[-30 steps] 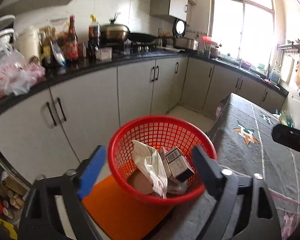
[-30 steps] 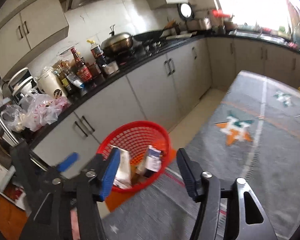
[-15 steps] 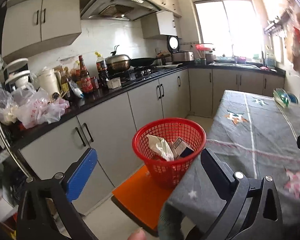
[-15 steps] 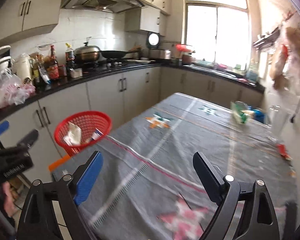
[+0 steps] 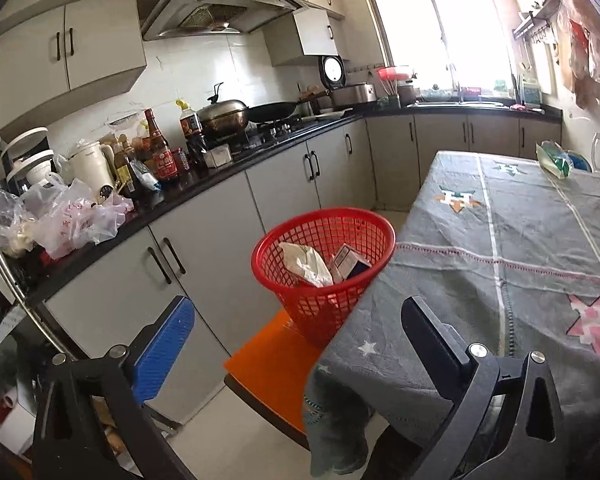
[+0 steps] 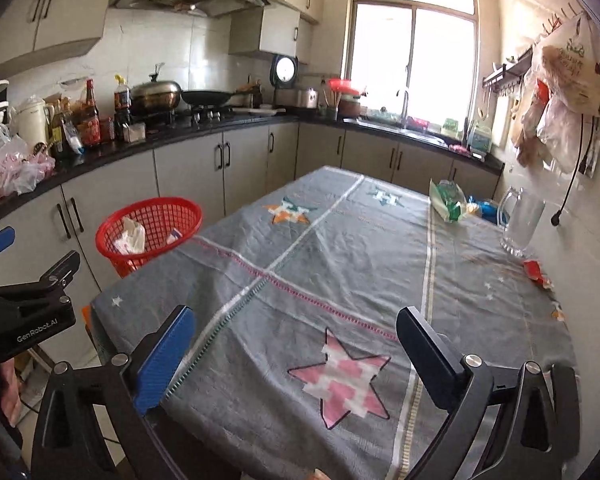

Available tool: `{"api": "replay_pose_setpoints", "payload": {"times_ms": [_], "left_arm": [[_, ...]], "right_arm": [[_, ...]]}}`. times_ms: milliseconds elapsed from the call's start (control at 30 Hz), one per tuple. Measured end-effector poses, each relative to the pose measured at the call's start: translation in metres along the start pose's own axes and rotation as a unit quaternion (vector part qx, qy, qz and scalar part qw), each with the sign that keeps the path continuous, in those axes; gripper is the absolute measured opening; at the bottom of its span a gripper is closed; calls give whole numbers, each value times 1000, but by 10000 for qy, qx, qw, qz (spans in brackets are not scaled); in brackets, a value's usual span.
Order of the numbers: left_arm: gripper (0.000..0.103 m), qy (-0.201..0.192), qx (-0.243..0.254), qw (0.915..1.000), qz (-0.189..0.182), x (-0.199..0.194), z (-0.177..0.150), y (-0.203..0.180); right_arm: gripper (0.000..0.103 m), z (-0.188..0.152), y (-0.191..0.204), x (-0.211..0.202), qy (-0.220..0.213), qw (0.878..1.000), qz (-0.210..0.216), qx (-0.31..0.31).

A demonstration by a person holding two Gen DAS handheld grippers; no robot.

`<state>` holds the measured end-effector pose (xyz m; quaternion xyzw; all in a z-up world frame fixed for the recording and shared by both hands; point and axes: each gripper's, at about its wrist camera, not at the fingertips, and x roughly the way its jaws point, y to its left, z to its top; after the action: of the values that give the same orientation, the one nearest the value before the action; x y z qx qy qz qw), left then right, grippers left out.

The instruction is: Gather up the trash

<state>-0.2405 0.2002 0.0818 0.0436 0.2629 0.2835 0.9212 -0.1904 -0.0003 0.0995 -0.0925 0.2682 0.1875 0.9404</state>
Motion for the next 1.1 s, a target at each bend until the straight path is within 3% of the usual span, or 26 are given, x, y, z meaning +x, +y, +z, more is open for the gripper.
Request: {"api": "replay_pose_setpoints", "payload": {"times_ms": [1100], "left_arm": [[103, 92, -115, 9998, 111, 11, -9, 12]], "right_arm": [[102, -9, 24, 7, 184, 9991, 75, -386]]}}
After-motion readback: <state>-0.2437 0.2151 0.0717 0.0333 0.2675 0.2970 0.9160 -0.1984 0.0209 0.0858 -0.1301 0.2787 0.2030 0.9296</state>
